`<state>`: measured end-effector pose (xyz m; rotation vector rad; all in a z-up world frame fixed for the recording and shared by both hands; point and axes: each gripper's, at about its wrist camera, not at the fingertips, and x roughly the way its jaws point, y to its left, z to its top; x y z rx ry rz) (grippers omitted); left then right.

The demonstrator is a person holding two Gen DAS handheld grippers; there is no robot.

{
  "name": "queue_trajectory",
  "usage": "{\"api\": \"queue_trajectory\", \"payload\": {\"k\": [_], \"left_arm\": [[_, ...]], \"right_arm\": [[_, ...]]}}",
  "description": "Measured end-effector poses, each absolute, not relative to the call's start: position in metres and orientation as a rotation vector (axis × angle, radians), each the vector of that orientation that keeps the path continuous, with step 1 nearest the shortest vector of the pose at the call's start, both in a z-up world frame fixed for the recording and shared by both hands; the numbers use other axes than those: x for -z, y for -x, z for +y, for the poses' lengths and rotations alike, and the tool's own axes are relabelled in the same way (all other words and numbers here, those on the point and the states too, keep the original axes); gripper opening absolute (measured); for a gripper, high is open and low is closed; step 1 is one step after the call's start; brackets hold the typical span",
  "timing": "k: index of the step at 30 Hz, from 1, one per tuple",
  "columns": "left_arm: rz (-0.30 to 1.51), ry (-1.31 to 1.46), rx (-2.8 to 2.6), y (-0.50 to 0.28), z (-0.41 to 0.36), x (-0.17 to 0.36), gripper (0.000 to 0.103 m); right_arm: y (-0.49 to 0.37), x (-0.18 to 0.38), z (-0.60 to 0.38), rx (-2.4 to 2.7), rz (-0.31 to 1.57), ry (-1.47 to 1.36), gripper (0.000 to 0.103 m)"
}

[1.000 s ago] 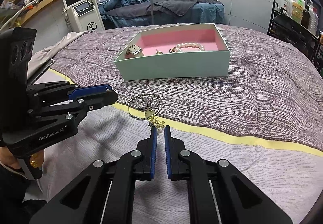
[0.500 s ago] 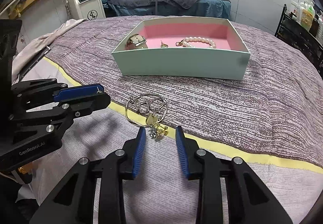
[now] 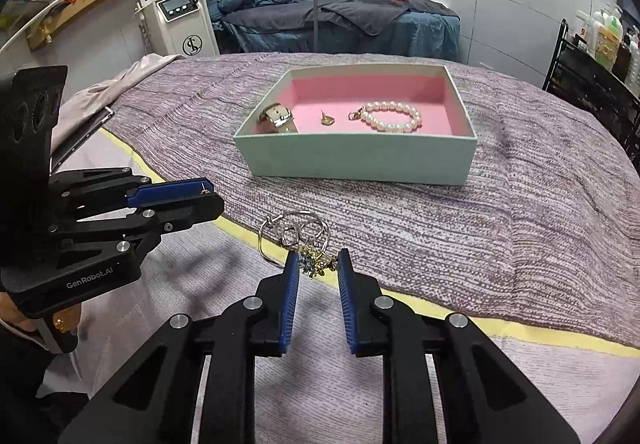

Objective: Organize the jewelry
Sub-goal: 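Carry the held gold pieces into the pink box with both tools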

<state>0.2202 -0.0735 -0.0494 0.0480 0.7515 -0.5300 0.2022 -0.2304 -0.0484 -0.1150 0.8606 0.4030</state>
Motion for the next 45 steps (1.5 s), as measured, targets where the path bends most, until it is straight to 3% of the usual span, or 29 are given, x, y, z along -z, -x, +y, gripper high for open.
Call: {"api": "queue_trajectory", "payload": {"k": [11, 23, 45], "left_arm": [[0.75, -0.083, 0.523, -0.29, -0.074, 0.009, 0.017], [0.965, -0.043, 0.473, -0.409, -0.091, 0.039, 0.017], [1.062, -0.086, 0.435, -0.438, -0.123, 0.08, 0.017]], "right_arm": [[-0.246, 0.008, -0.233, -0.416, 0.776, 0.114, 0.019], [-0.326, 0.023, -0.201, -0.422, 0.837, 0.204, 0.019], [-0.364, 0.061, -0.186, -0.386, 0.963, 0.21, 0.019]]}}
